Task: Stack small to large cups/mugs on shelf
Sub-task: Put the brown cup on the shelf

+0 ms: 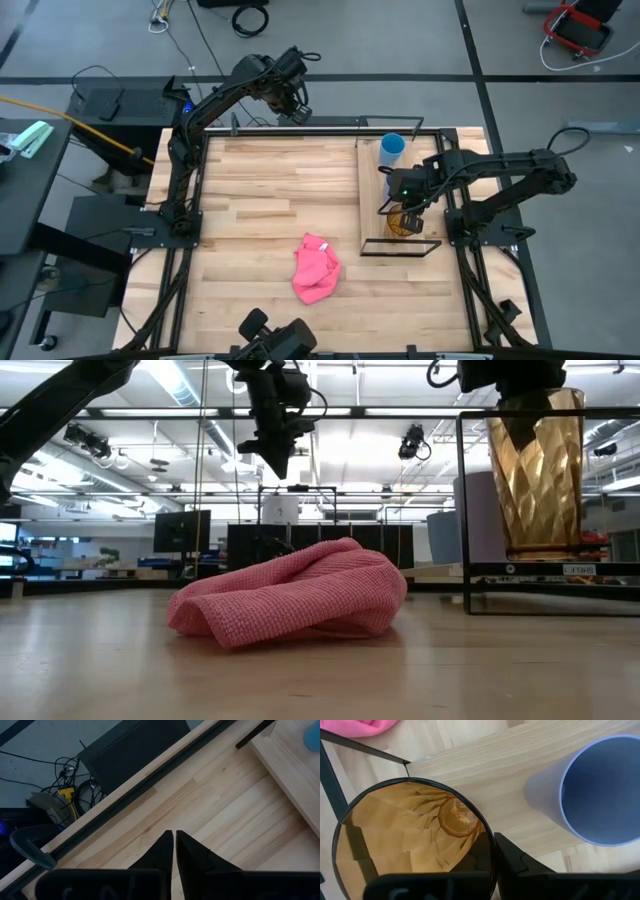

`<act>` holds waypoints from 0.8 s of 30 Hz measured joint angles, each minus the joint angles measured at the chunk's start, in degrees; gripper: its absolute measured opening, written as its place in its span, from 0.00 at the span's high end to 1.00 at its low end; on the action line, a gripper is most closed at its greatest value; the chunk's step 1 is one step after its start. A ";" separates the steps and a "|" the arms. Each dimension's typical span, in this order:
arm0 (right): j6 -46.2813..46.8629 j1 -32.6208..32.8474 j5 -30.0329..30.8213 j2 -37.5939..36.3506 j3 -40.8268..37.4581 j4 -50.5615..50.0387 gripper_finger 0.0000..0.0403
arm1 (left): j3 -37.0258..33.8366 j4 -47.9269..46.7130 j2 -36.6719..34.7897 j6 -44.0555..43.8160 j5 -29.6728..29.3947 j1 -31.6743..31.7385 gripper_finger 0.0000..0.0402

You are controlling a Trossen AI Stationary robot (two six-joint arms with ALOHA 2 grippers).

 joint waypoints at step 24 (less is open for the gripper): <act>-0.44 0.00 -0.04 1.38 0.00 0.27 0.90 | 0.00 -0.05 0.00 0.07 0.00 -0.76 0.90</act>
